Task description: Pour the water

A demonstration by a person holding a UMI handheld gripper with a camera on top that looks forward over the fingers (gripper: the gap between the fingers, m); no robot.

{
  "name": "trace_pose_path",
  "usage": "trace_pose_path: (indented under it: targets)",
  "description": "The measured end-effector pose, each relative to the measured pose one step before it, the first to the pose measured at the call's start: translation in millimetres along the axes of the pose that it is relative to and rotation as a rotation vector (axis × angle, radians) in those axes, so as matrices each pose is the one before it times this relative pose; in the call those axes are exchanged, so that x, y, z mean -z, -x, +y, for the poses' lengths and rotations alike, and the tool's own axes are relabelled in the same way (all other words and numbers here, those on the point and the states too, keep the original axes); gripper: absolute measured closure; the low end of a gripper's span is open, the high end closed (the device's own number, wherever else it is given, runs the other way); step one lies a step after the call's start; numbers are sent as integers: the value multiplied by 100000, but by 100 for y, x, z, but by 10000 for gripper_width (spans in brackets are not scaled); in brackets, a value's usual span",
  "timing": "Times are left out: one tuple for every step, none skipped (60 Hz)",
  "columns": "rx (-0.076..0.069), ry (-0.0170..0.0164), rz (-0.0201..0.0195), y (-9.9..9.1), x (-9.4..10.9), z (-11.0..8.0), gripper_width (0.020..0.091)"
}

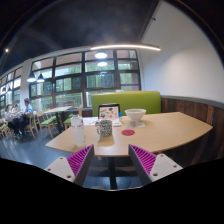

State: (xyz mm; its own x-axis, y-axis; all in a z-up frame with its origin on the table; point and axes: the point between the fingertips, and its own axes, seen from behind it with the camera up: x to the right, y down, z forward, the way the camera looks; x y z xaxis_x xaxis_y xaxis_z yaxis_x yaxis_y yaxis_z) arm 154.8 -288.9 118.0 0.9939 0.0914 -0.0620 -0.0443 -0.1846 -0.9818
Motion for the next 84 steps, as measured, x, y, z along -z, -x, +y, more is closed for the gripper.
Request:
trace_pose_path:
  targets:
    - [97,-1,474,-102,6,-10,310]
    - [136,-70,543,-133,8,-23,310]
    - [243,-116,494,-138,5,-19,309]
    - [394,-147,366,-109,-6,-23,309]
    - [450,-149,204,-68,3,-26,305]
    - [425,-123,105,-25,-17,-4,304]
    - [353,-28,109,-29,14,23,304]
    - [334,22,55,8,4,20,303]
    - [370,37,-66,63,-22,26,303]
    - [441,181,-99,182,-50,-72,302]
    - [401,199,-217,65,305,14,303]
    - [393,92,-244,102,-36,50,303]
    - [356,69,-312,107,-24,27,303]
    - [395,-38,-325,163,-76,35,303]
    - [440,-154,-418,180,-114,-1,304]
    - [466,-253,-540,151,-462,19,303]
    - [383,-96,-423,242,122,-34,303]
    - [354,-94,-346,180,-594,74,303]
    - [330,20,-267,211,-296,41,304]
    - [212,58,-258,599,-295,-3,303]
    - [408,-54,-517,425,-4,-38,303]
    - [261,-121,-626,323,-263,61,303]
    - [224,-139,-584,358,-304,9,302]
    - [220,-153,-704,417,-420,-8,304]
    - [130,-233,-721,472,-424,-65,304]
    - [59,-143,-704,484,-428,-9,303]
    - [20,55,-645,495,-506,-10,303]
    - [77,-17,-692,487,-749,158,304]
    - [121,87,-802,895,-436,-241,302]
    - [39,-143,-1029,623,-590,-46,303]
    - [-88,-158,-898,560,-579,-75,304]
    - [-112,-180,-694,544,-661,-88,303]
    - [-57,-270,-665,544,-672,-99,304]
    - [-129,-543,-890,257,-777,33,304]
    - [-238,-503,-676,630,-239,-127,306]
    - [-295,-322,-415,674,-1065,-192,305]
    - [-268,-249,-578,499,-739,-44,306]
    - [-160,-34,-666,550,-733,-42,306]
    - [-109,126,-744,550,-737,9,304]
    - [-94,214,-587,478,-766,29,304]
    - [-89,258,-517,342,-375,113,302]
    - [-61,482,-282,433,-751,54,301]
    - [-95,368,-318,410,-545,17,301]
    - [-97,246,-116,692,-869,-147,301]
    - [-19,264,-241,398,-691,-79,298]
    - [72,340,109,330,-708,-21,302]
    - [163,482,369,256,-683,-29,300]
    - [287,434,555,169,-657,-30,300]
    - [454,336,681,85,-667,-70,299]
    - [580,260,829,50,-653,-79,301]
    - [666,233,807,-237,-500,45,301]
    - [724,56,1110,-252,-494,136,301]
    - [554,174,1486,306,-712,-91,299]
    - [589,132,1253,12,-548,-72,300]
    - [682,37,1097,-14,-592,-100,300]
    - [659,6,904,47,-511,-98,299]
    - [633,-3,620,104,-491,-63,297]
    - [661,-32,329,160,-529,-45,297]
    - [538,-89,105,204,-462,-82,298]
    - [357,-199,75,192,-465,-100,297]
    - [247,-134,54,-6,-361,79,297]
    - [182,-5,42,251,-366,-60,295]
    - [157,-80,26,202,-394,-98,290]
    - [179,-329,198,199,-433,-134,285]
    - [308,-512,534,126,-454,-167,278]
    - [426,-594,807,58,-466,-160,275]
    - [354,-621,1094,-8,-450,-164,278]
    - [370,-508,1229,-38,-445,-101,279]
    - [482,-335,1075,-92,-487,-33,281]
    - [677,-94,919,-189,-477,76,286]
    - [454,118,1205,42,-405,-45,366]
    - [697,101,1998,-294,-367,125,445]
    - [1320,-315,1738,-187,-283,29,525]
    - [231,-635,679,63,-115,9,526]
    - [-110,-1801,867,-68,-112,-52,528]
    - [41,-1340,1263,-106,7,-71,530]
    - [5,-1059,768,-7,-73,-36,550]
    - [-470,-471,-82,148,-35,50,565]
    - [-1114,-609,-64,205,-1,-204,563]
    - [-1204,-520,117,-41,12,74,587]
    - [-1794,549,-86,-324,-322,46,595]
    - [-1749,397,-145,-237,-86,272,610]
    - [-1788,657,-124,7,34,86,626]
    - [-1240,13,-461,75,45,-66,635]
